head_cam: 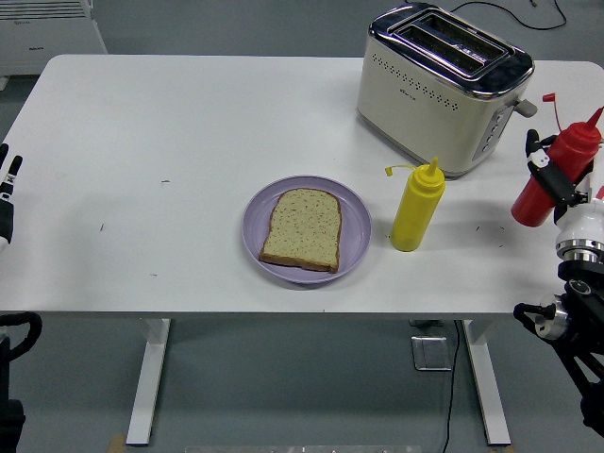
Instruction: Pick up the cup,pour liquid into bread,place the cup on the desk
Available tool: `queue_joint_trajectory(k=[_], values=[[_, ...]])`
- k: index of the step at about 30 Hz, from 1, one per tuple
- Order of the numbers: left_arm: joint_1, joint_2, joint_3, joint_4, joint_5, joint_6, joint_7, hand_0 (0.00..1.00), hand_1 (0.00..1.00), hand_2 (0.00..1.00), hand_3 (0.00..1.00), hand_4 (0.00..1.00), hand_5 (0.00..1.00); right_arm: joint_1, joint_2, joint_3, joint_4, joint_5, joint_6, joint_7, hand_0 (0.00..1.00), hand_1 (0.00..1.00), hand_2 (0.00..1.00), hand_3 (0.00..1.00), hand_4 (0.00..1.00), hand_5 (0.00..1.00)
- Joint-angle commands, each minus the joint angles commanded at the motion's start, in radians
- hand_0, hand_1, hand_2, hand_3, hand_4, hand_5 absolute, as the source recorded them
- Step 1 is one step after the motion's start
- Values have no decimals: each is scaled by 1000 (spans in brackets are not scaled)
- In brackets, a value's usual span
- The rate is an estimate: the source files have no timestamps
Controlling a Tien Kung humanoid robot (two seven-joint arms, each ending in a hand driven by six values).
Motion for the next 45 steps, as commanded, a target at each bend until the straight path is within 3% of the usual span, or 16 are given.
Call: queue_joint_trajectory(k=[3,11,18,41,42,45], values=[[0,0,-1,0,0,0,0,827,834,848,744,664,998,14,8,-36,-28,46,-10,48,53,117,235,284,695,51],[1,0,-2,0,1,0,0,828,835,848,744,665,998,33,20,-99,-81,98,-21,83,97,127,241,285,694,49],[1,-1,1,1,0,0,0,829,836,848,745,665,998,48,30,-124,-121,137,-13,91,156,171,260,289,696,55],[6,-1,7,1,0,0,-2,831,837,850,746,665,998,74,58,-169,-191,160,0,94,172,182,275,297,711,69],[7,-1,7,1,0,1,-2,830,837,849,746,664,998,73,58,-171,-193,163,-1,94,205,251,341,359,716,83],[7,-1,8,1,0,1,-2,830,837,849,746,664,998,71,58,-170,-196,163,0,94,205,251,341,359,716,83]])
